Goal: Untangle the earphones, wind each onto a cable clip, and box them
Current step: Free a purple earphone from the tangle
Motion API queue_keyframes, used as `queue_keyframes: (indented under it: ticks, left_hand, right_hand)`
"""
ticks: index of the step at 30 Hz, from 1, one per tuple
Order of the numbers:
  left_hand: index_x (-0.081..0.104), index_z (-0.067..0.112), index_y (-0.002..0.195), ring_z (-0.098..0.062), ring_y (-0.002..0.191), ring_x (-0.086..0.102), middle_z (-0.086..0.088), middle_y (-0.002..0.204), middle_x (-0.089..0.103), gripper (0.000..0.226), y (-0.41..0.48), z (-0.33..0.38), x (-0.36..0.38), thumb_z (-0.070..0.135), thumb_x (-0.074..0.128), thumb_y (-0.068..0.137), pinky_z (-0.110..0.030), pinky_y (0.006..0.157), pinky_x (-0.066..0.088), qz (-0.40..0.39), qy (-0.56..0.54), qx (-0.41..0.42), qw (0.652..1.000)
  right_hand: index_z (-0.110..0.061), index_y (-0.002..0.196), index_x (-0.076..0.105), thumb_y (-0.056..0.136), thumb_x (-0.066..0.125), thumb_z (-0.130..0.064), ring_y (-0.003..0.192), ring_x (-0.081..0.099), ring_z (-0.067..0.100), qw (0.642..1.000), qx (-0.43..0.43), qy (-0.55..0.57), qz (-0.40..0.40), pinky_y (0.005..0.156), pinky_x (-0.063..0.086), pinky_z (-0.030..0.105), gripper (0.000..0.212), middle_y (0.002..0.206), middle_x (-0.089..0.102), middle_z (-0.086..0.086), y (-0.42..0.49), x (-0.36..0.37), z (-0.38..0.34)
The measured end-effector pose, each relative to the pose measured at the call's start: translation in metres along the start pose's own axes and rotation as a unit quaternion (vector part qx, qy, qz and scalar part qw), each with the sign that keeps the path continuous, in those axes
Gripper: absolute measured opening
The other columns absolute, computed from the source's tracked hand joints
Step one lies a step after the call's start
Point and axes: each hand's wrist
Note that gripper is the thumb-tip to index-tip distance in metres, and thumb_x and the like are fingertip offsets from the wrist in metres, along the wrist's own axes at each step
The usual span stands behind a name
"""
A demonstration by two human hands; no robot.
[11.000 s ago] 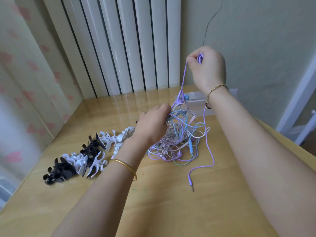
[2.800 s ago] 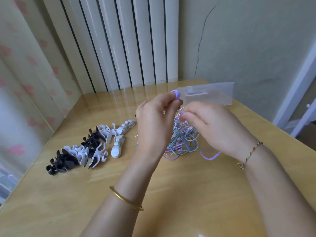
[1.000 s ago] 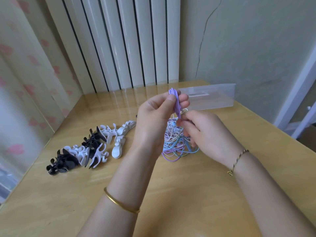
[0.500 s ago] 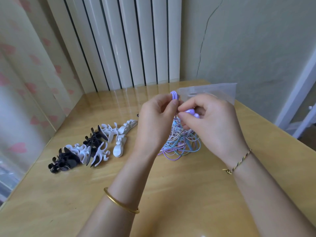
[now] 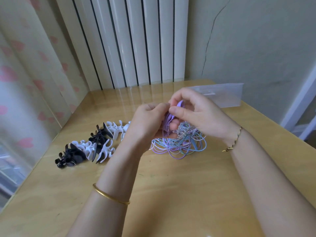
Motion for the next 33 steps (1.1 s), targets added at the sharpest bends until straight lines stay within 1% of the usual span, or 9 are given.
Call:
queue_keyframes:
  ticks: [3, 7, 14, 19, 23, 26, 29, 31, 33]
  left_hand:
    - [0.064, -0.001, 0.087, -0.015, 0.039, 0.047, -0.007, 0.05, 0.05, 0.024, 0.0, -0.006, -0.011, 0.011, 0.044, 0.094, -0.027, 0.048, 0.053, 0.023, 0.009, -0.018, 1.0]
    - [0.065, 0.001, 0.086, -0.013, 0.036, 0.046, -0.008, 0.053, 0.046, 0.025, -0.004, -0.008, -0.024, 0.011, 0.043, 0.094, -0.025, 0.044, 0.05, 0.061, 0.016, -0.008, 0.998]
    - [0.061, 0.013, 0.058, -0.013, 0.037, 0.042, -0.003, 0.046, 0.043, 0.041, -0.022, -0.014, -0.049, 0.009, 0.042, 0.094, -0.021, 0.04, 0.045, 0.085, -0.002, -0.018, 0.996]
    - [0.063, 0.005, 0.073, -0.013, 0.037, 0.041, 0.0, 0.042, 0.045, 0.028, -0.035, -0.023, -0.068, 0.013, 0.046, 0.094, -0.022, 0.04, 0.045, 0.106, -0.026, -0.06, 0.992]
    - [0.06, 0.005, 0.068, -0.012, 0.036, 0.038, 0.0, 0.041, 0.044, 0.027, -0.047, -0.032, -0.08, 0.008, 0.046, 0.091, -0.022, 0.04, 0.044, 0.13, -0.023, -0.055, 0.99]
    - [0.055, 0.007, 0.069, -0.012, 0.037, 0.038, 0.001, 0.041, 0.042, 0.022, -0.055, -0.04, -0.087, 0.003, 0.044, 0.088, -0.023, 0.041, 0.045, 0.143, -0.008, -0.044, 0.989]
    - [0.054, 0.004, 0.074, -0.017, 0.043, 0.044, -0.001, 0.045, 0.042, 0.017, -0.059, -0.046, -0.093, 0.002, 0.045, 0.09, -0.03, 0.047, 0.052, 0.123, -0.049, -0.048, 0.99]
    - [0.056, 0.0, 0.082, -0.021, 0.049, 0.051, -0.005, 0.052, 0.045, 0.014, -0.064, -0.048, -0.097, 0.003, 0.046, 0.092, -0.036, 0.06, 0.059, 0.079, -0.118, -0.054, 0.988]
    - [0.057, -0.003, 0.086, -0.02, 0.053, 0.057, -0.007, 0.057, 0.05, 0.012, -0.068, -0.053, -0.1, 0.001, 0.048, 0.094, -0.034, 0.066, 0.059, 0.045, -0.147, -0.05, 0.987]
  right_hand:
    - [-0.016, 0.087, 0.049, 0.094, 0.056, -0.011, 0.062, 0.064, 0.021, 1.0, 0.021, 0.01, -0.013, 0.061, 0.057, 0.041, 0.011, 0.068, 0.063, 0.013, 0.002, 0.016, 0.001]
    - [-0.014, 0.085, 0.048, 0.092, 0.057, -0.01, 0.067, 0.064, 0.032, 1.0, 0.006, 0.007, 0.008, 0.053, 0.056, 0.038, 0.013, 0.075, 0.063, 0.021, 0.008, 0.035, -0.005]
    - [-0.017, 0.084, 0.048, 0.093, 0.056, -0.012, 0.072, 0.064, 0.036, 0.999, 0.017, 0.039, -0.012, 0.051, 0.053, 0.037, 0.014, 0.072, 0.062, 0.01, 0.011, 0.07, -0.005]
    - [-0.015, 0.088, 0.045, 0.095, 0.053, -0.012, 0.055, 0.061, 0.021, 0.996, 0.046, 0.062, -0.047, 0.05, 0.052, 0.036, 0.011, 0.069, 0.06, 0.008, 0.007, 0.097, -0.006]
    - [-0.013, 0.089, 0.042, 0.096, 0.051, -0.011, 0.058, 0.061, 0.024, 0.995, 0.047, 0.069, -0.059, 0.053, 0.055, 0.041, 0.012, 0.068, 0.06, 0.008, 0.002, 0.117, -0.005]
    - [-0.015, 0.087, 0.04, 0.097, 0.049, -0.012, 0.06, 0.062, 0.023, 0.994, 0.045, 0.069, -0.077, 0.053, 0.054, 0.036, 0.014, 0.071, 0.062, 0.009, -0.002, 0.126, -0.004]
    - [-0.016, 0.087, 0.038, 0.097, 0.049, -0.014, 0.055, 0.06, 0.021, 0.995, 0.054, 0.048, -0.073, 0.052, 0.054, 0.036, 0.015, 0.07, 0.063, 0.004, -0.003, 0.131, -0.001]
    - [-0.017, 0.088, 0.04, 0.097, 0.049, -0.016, 0.053, 0.06, 0.018, 0.996, 0.067, 0.017, -0.049, 0.054, 0.055, 0.038, 0.013, 0.07, 0.061, 0.001, -0.002, 0.131, 0.003]
    - [-0.014, 0.095, 0.043, 0.097, 0.048, -0.017, 0.059, 0.062, 0.015, 0.996, 0.078, -0.011, -0.038, 0.056, 0.056, 0.034, 0.007, 0.073, 0.06, -0.001, -0.002, 0.13, 0.006]
Point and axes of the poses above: each hand's wrist, its own y-axis towards the middle knuckle, its own x-axis out of the palm, z = x × y
